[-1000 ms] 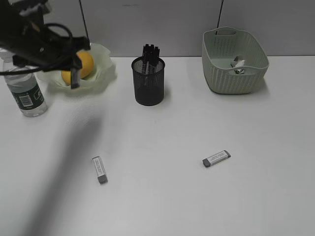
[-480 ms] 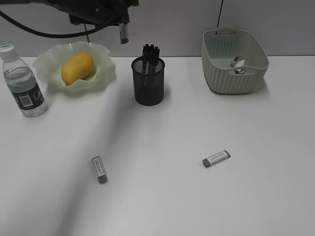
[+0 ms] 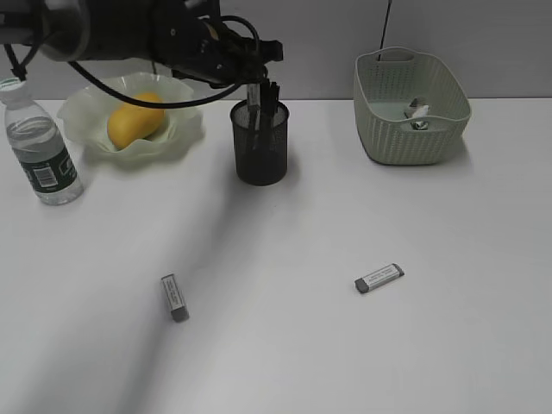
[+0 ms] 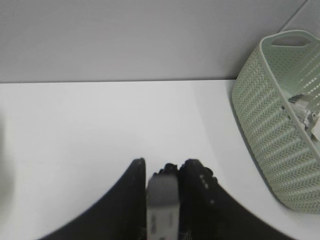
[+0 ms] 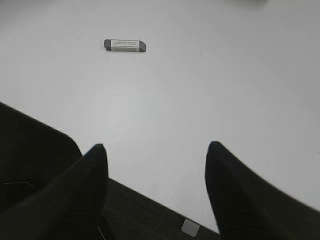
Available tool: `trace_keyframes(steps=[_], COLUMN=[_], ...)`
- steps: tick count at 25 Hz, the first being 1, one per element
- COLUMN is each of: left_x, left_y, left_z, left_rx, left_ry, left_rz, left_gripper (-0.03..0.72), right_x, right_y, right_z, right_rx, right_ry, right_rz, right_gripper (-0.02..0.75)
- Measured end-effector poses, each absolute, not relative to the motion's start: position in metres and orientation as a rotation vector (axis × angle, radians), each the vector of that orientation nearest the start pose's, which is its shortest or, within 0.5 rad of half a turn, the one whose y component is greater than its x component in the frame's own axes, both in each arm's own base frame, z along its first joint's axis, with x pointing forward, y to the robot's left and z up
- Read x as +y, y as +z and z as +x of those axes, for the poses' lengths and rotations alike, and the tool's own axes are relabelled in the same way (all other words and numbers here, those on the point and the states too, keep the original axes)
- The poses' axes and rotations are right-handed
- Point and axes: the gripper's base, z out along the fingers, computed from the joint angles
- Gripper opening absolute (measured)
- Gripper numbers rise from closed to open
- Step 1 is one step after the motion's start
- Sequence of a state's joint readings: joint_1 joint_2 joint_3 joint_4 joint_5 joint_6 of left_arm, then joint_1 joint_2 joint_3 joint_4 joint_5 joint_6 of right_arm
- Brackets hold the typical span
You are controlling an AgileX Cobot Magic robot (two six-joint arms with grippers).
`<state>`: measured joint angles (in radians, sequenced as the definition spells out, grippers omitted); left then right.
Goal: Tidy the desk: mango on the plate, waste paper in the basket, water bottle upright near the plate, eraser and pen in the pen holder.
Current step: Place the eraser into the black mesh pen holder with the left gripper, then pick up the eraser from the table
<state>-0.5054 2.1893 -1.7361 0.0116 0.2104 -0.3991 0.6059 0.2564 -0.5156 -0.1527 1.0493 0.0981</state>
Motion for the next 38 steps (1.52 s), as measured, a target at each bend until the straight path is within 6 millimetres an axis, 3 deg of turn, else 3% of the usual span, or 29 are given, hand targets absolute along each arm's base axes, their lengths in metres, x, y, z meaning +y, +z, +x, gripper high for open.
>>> trace_keyframes(steps=[6,11,16,22,27,32,38], left_x=[-0.248,-0.243,-0.225,-0.202,-0.188,-0.170,-0.129], left_y=[0.212,0.232,0.269,0.289,0.289,0.285,0.281], left_z=[0.449,0.442,0.418,0.388,0.372,0.363,0.329], left_rx=[2.188,2.209,2.336,2.543,2.704,2.800,2.815], left_ry=[-0.501,-0.466,-0.328,-0.088,0.061,0.127,0.100], left_rz=[0.139,0.164,0.226,0.418,0.509,0.494,0.418], left_gripper=[0.345,0.364,0.374,0.387,0.442,0.484,0.487], right_x=[0.010,0.009,0.010,0.010,0.010,0.010,0.010], right_y=[0.280,0.280,0.280,0.280,0.281,0.281,0.281], right_z=[0.035,0.035,0.035,0.035,0.035,0.035,0.035], right_rx=[2.190,2.187,2.183,2.181,2.180,2.180,2.180], right_ry=[0.183,0.181,0.182,0.183,0.182,0.182,0.182], right_rz=[-0.586,-0.585,-0.585,-0.585,-0.584,-0.584,-0.584], right_gripper=[0.491,0.491,0.491,0.491,0.491,0.491,0.491])
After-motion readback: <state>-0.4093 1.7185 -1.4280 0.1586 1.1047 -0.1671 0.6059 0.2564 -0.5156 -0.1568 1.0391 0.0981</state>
